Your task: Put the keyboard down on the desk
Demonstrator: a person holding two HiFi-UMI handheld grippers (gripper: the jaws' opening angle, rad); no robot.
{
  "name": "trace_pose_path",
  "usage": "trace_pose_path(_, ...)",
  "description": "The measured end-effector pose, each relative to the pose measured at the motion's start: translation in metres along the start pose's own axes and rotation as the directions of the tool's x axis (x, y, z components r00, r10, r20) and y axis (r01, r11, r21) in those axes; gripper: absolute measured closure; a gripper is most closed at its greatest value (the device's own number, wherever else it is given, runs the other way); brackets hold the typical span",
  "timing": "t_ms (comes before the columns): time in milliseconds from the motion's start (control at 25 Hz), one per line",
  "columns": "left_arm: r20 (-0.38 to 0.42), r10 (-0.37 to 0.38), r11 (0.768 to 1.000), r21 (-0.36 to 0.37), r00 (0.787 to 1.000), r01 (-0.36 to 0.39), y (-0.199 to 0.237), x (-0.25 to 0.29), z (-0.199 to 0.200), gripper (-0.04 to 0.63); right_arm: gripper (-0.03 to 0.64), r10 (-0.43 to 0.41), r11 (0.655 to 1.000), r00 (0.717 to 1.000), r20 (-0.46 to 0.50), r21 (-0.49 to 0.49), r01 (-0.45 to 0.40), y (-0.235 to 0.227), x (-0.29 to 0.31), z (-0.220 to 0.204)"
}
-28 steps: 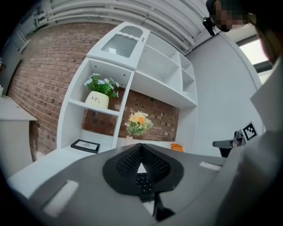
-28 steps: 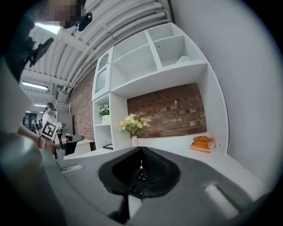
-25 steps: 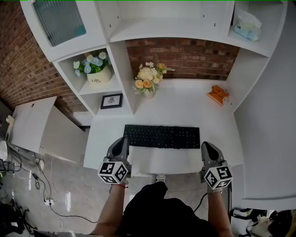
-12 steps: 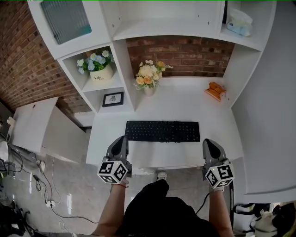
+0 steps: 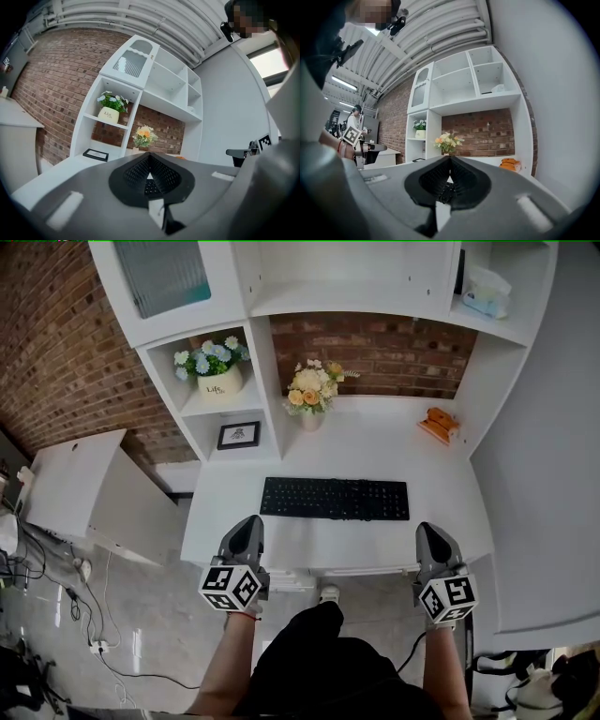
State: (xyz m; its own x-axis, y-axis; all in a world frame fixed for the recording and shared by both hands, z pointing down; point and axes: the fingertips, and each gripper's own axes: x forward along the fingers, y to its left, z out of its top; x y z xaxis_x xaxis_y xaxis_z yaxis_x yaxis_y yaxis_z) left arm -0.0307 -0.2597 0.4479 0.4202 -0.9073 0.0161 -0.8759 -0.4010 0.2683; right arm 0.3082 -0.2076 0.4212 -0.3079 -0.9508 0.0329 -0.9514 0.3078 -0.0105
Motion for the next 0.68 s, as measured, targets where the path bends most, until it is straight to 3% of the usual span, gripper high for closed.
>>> trace_pose_path(680,-0.013,0.004,1.000,-0.010,1.000,-0.004,0.000,-0.049,-0.008,0.595,0.618,-0.029,0.999,1.000,0.002,0.019,0.029,0.028,-0.042,-0.011)
